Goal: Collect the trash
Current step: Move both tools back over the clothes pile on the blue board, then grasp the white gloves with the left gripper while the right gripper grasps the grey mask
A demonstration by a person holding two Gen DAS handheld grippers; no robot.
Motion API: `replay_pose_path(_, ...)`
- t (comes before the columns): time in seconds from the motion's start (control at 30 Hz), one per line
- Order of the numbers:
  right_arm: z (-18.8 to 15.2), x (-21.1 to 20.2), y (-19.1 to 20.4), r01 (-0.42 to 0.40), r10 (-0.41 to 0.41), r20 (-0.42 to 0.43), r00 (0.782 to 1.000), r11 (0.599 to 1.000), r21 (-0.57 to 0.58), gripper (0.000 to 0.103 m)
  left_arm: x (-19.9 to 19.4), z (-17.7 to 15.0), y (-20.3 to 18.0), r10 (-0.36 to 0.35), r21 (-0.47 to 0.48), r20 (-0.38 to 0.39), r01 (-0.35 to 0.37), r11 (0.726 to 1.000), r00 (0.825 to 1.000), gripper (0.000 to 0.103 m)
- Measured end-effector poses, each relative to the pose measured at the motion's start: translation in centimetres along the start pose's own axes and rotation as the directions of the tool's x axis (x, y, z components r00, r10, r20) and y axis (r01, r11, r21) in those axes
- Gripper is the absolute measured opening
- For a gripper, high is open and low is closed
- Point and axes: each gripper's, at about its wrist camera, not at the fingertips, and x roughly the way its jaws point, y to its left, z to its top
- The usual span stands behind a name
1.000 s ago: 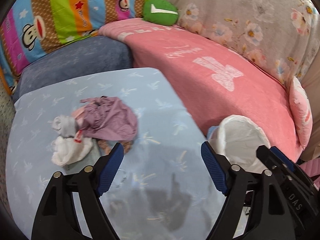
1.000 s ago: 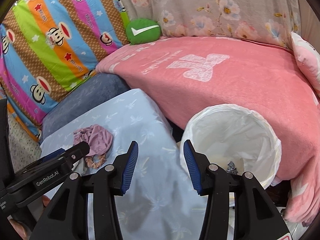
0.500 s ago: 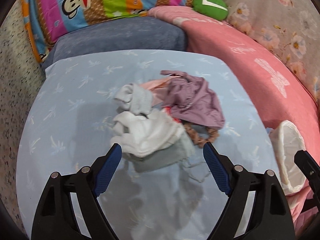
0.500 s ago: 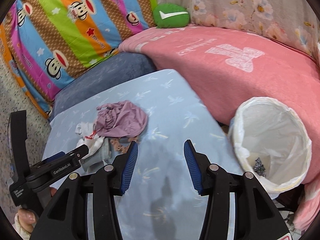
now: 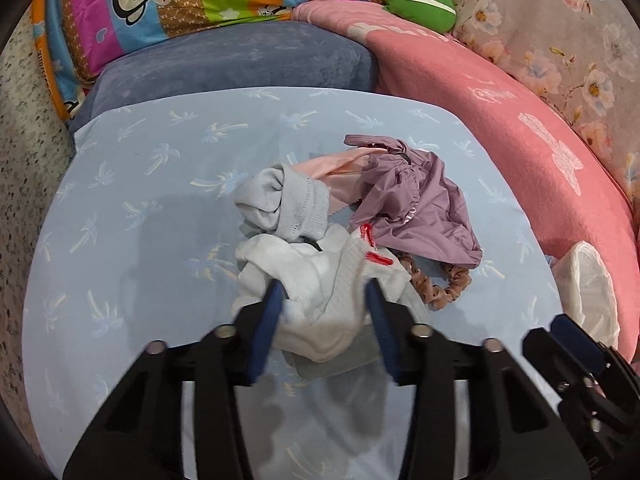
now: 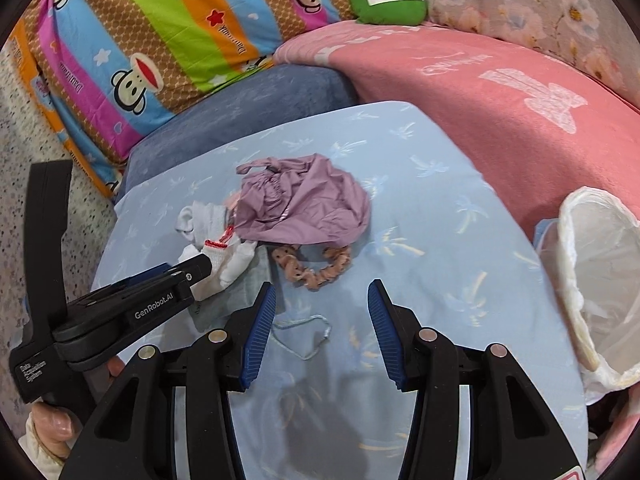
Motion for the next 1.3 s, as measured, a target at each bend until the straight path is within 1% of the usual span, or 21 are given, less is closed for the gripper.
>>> replay_pose_path(0.03,0.0,0.3,0.3,-0.006,0.006,-0.005,1.000,1.000,-0.004,0.048,-0.1,-0.1,0.0,-0.004,0.009,0.002,0.004,1.000,1.000,0.017)
replay_pose_path(0.07,0.0,0.7,0.7,-0.012,0.012,-0.012,1.000,1.000,-0.009,0.048,-0.2,-0.2,0.2,-0.005,0.014,0.003,0.005,1.000,1.000,0.007)
replay_pose_path(0.23,-0.1,2.2,2.2,-0.041,0.039,-0.039,0.998,0.999,-0.034,0.048,-1.6,-0.4,2.0,-0.035,-0.028,0.022,0.035,0.999,0.999,0.005)
replay_pose_path(0.37,-0.2,3.8,3.3,-0.066,0.063,-0.075,0.995,0.997,-0.036,0.048,-2.4,-0.3,2.8,-0.021,-0.039,0.038,0.023,0.999,0.999,0.005)
replay_pose_path(0.47,-0.5,5.0,4.0,-0.090,0.085,-0.102,0.991,0.995,-0.040,0.048,-2.7,-0.2,3.4,-0.026,-0.055,0.046,0.028,0.998,0.999,0.005)
replay_pose_path(0.67,-1.7,7.8,5.2,-0.105,0.093,-0.167,0.981,0.993,-0.060,0.048,-2.5,-0.4,4.2,-0.024,-0.069,0.037,0.026,0.997,0.999,0.005)
replay_pose_path(0.7,-1.9,8.2,5.3,-0.104,0.092,-0.178,0.980,0.993,-0.061,0.043,-2.5,-0.5,4.2,-0.024,-0.068,0.034,0.026,0.997,0.999,0.005)
replay_pose_path(0.73,-2.2,8.5,5.4,-0.104,0.091,-0.188,0.978,0.993,-0.063,0.033,-2.5,-0.6,4.3,-0.020,-0.066,0.032,0.022,0.998,0.999,0.005)
replay_pose_path(0.77,-2.4,8.7,5.5,-0.104,0.089,-0.197,0.976,0.992,-0.067,0.027,-2.4,-0.7,4.3,-0.020,-0.066,0.029,0.021,0.998,0.999,0.005)
replay_pose_path(0.8,-2.5,8.7,5.5,-0.103,0.087,-0.198,0.976,0.992,-0.070,0.017,-2.4,-0.9,4.4,-0.020,-0.069,0.027,0.022,0.997,0.999,0.005)
replay_pose_path(0.83,-2.6,8.5,5.4,-0.103,0.089,-0.189,0.978,0.992,-0.069,0.012,-2.5,-0.9,4.4,-0.021,-0.070,0.026,0.022,0.997,0.999,0.005)
replay_pose_path(0.9,-2.6,7.8,5.1,-0.112,0.100,-0.176,0.979,0.992,-0.059,0.008,-2.7,-1.1,4.3,-0.022,-0.067,0.025,0.023,0.998,0.999,0.005)
replay_pose_path(0.93,-2.5,7.2,4.9,-0.116,0.106,-0.167,0.980,0.992,-0.053,0.002,-2.8,-1.2,4.2,-0.023,-0.065,0.027,0.024,0.998,0.999,0.005)
replay_pose_path(1.03,-1.7,4.9,4.4,-0.121,0.115,-0.119,0.986,0.992,-0.045,0.002,-3.4,-1.3,3.8,-0.025,-0.060,0.037,0.027,0.998,0.999,0.005)
replay_pose_path(1.17,-0.7,1.7,4.0,-0.107,0.104,-0.048,0.993,0.992,-0.067,0.002,-4.8,-0.8,2.8,-0.036,-0.048,0.068,0.039,0.998,0.997,0.005)
replay_pose_path(1.3,0.3,-1.3,3.0,-0.098,0.099,0.021,0.995,0.994,-0.054,0.002,-6.4,-0.3,1.5,-0.045,-0.022,0.101,0.048,0.999,0.994,0.005)
